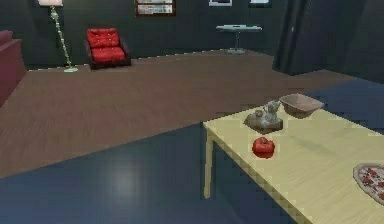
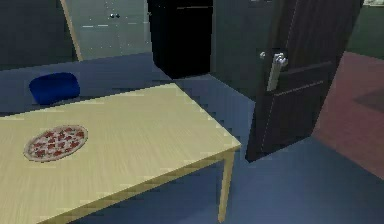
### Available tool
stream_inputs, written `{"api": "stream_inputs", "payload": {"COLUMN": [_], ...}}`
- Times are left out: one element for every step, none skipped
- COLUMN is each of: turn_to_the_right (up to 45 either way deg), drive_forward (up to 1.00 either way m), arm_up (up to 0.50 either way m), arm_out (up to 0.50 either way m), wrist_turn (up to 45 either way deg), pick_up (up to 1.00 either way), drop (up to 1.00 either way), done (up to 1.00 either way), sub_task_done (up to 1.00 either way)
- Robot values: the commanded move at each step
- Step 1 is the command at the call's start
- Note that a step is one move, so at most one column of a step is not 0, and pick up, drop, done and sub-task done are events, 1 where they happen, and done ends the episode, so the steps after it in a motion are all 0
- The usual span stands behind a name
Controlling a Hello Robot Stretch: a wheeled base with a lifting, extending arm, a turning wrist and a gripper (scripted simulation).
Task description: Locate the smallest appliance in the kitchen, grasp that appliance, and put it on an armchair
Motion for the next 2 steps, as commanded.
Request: {"api": "stream_inputs", "payload": {"turn_to_the_right": [0.0, -42.0], "drive_forward": [0.65, 0.00], "arm_up": [0.00, 0.00], "arm_out": [0.00, 0.00], "wrist_turn": [0.0, 0.0], "pick_up": [0.00, 0.00], "drop": [0.00, 0.00], "done": [0.00, 0.00], "sub_task_done": [0.00, 0.00]}}
